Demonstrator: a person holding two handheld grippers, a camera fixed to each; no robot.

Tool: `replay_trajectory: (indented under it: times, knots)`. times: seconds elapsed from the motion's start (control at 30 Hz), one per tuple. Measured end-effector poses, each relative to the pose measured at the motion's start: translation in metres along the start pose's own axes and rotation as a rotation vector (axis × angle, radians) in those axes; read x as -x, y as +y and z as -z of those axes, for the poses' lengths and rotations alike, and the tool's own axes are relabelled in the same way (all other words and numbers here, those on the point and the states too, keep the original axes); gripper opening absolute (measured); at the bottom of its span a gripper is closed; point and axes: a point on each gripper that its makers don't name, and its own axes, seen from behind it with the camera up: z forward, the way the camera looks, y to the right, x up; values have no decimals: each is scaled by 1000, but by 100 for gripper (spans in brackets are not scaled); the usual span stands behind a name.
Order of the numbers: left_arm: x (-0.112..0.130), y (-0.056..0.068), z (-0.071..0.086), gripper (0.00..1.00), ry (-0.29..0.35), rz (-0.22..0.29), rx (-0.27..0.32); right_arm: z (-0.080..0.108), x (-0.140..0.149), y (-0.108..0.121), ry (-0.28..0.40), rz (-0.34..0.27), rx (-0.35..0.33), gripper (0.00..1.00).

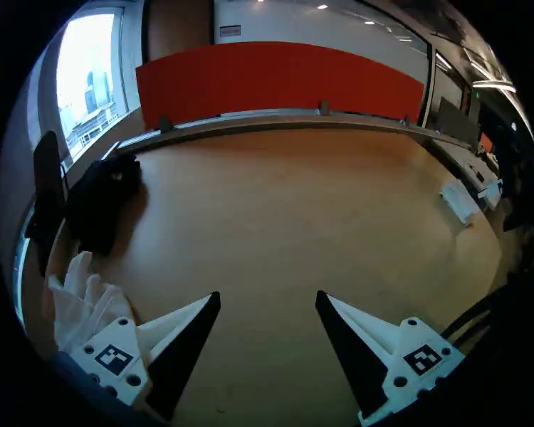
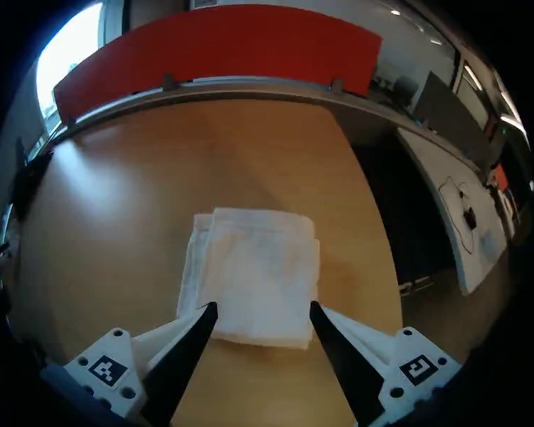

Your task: Fold towel

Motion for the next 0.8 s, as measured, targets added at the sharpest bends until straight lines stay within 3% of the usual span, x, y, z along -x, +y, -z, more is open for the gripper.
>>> replay_trajectory:
  times: [0.3,0.6,0.8]
  knots:
    - [-17,-14,-3,100,40,47,-26,7,-15,-15,81,-57,3,100]
    - [-43,-29,-10,100,98,59,-62,20,-43,-36,218,-80,12,100]
    - [-56,-28,-14,100,130,64,-62,33,-60,-50,320,-87,16,100]
